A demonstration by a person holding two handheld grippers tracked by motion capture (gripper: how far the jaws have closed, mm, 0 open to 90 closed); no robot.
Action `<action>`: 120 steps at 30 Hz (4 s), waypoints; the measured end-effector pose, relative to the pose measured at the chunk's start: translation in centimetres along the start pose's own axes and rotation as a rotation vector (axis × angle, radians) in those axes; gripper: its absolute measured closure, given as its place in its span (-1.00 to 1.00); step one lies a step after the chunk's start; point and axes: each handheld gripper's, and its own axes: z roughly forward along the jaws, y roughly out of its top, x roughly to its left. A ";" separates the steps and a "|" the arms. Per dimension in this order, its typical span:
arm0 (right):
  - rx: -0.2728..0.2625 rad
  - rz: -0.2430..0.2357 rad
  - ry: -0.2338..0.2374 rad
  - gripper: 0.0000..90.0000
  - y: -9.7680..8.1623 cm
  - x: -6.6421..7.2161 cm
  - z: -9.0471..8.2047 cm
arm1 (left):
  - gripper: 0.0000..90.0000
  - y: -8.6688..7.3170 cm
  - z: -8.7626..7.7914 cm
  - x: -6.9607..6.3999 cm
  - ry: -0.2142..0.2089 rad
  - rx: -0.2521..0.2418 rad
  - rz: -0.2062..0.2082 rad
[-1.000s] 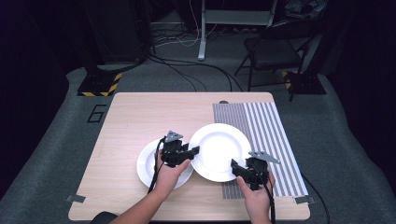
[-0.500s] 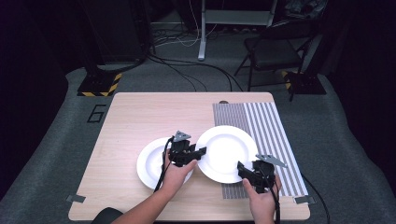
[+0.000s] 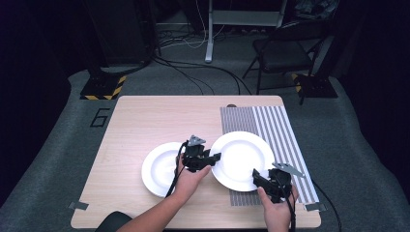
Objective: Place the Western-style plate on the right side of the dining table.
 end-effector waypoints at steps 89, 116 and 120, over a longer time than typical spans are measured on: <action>-0.052 0.028 -0.073 -0.02 1.9 -5.5 2.3 | 0.31 2.0 6.8 -0.9 -0.070 0.001 -0.003; 0.010 0.035 -0.073 -0.04 1.3 -6.4 5.2 | 0.31 0.7 9.4 0.7 -0.052 0.030 -0.034; 0.010 0.039 -0.069 -0.04 1.1 -6.6 5.4 | 0.31 0.6 9.5 0.5 -0.051 0.031 -0.032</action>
